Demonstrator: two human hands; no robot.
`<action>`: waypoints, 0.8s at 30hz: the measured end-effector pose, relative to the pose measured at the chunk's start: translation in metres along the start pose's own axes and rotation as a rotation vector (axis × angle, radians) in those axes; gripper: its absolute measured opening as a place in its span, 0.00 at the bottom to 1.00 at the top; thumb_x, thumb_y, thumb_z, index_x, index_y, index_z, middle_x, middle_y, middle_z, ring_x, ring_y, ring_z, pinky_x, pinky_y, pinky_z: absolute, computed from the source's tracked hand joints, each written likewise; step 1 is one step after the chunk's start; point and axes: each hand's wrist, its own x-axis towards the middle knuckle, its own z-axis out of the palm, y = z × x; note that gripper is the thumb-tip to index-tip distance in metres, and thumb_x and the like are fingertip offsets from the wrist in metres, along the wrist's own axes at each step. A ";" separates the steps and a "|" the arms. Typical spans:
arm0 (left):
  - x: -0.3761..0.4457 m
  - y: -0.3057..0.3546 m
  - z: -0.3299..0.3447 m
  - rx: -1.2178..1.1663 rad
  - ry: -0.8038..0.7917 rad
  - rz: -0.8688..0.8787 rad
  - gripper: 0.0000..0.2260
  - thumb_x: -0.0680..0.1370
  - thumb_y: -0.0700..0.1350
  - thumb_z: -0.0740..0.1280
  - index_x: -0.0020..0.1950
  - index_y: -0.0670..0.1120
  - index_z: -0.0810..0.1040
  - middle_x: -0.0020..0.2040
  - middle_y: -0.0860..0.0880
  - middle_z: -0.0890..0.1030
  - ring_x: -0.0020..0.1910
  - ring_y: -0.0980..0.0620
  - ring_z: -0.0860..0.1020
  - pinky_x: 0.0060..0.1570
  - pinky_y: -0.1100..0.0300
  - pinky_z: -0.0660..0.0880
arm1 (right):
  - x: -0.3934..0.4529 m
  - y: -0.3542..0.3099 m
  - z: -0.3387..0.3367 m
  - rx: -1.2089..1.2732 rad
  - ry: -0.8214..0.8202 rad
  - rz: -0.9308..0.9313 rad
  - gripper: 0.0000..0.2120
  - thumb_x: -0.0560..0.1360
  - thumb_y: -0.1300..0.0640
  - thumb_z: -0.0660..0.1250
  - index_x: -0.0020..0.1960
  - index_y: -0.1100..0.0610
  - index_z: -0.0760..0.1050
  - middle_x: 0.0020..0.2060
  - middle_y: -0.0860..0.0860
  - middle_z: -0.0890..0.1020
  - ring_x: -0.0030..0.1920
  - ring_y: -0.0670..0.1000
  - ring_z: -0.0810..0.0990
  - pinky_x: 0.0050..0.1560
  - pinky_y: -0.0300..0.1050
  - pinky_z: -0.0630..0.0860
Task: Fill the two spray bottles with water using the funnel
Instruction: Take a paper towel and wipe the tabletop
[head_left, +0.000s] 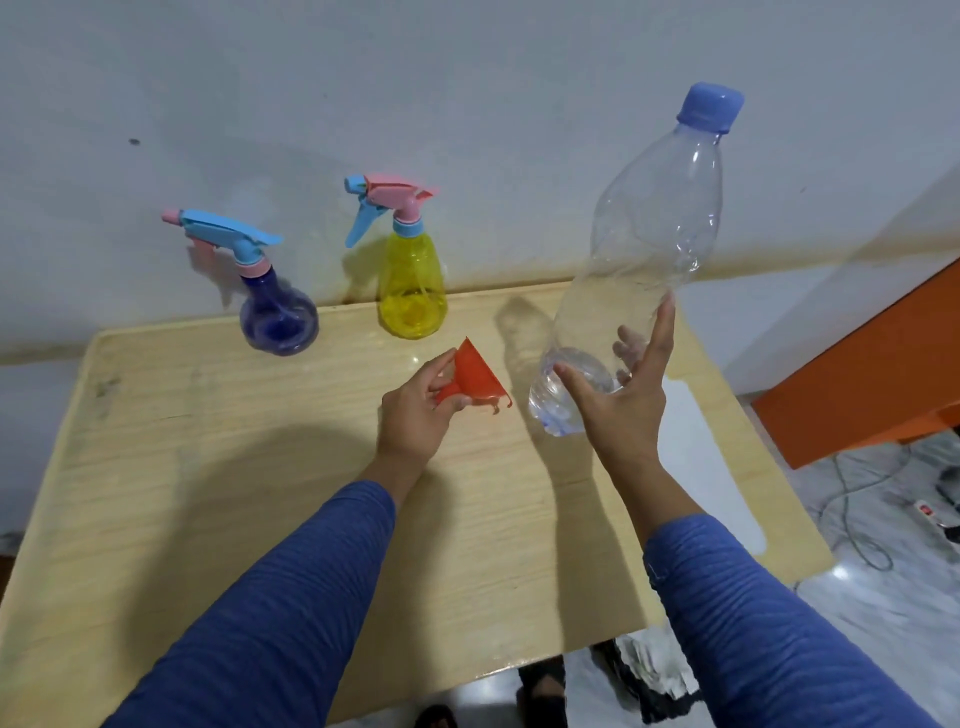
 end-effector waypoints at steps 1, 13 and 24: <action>0.004 0.006 0.003 -0.015 0.021 -0.012 0.26 0.69 0.43 0.75 0.66 0.55 0.74 0.52 0.54 0.81 0.50 0.60 0.79 0.57 0.70 0.72 | 0.007 -0.001 -0.001 0.005 -0.004 0.000 0.54 0.64 0.55 0.78 0.67 0.26 0.41 0.73 0.48 0.64 0.65 0.45 0.72 0.53 0.19 0.64; 0.079 0.063 0.071 0.143 0.366 0.056 0.13 0.68 0.39 0.75 0.51 0.43 0.83 0.43 0.46 0.78 0.39 0.51 0.76 0.45 0.61 0.73 | 0.136 0.006 -0.001 0.105 -0.122 -0.085 0.54 0.63 0.59 0.79 0.67 0.25 0.45 0.73 0.48 0.65 0.68 0.45 0.70 0.68 0.43 0.68; 0.121 0.069 0.112 0.215 0.409 -0.089 0.14 0.74 0.41 0.69 0.59 0.43 0.79 0.56 0.45 0.80 0.56 0.48 0.77 0.54 0.72 0.61 | 0.191 0.049 0.020 0.155 -0.262 -0.036 0.53 0.62 0.60 0.78 0.70 0.30 0.47 0.71 0.48 0.67 0.69 0.43 0.68 0.65 0.33 0.68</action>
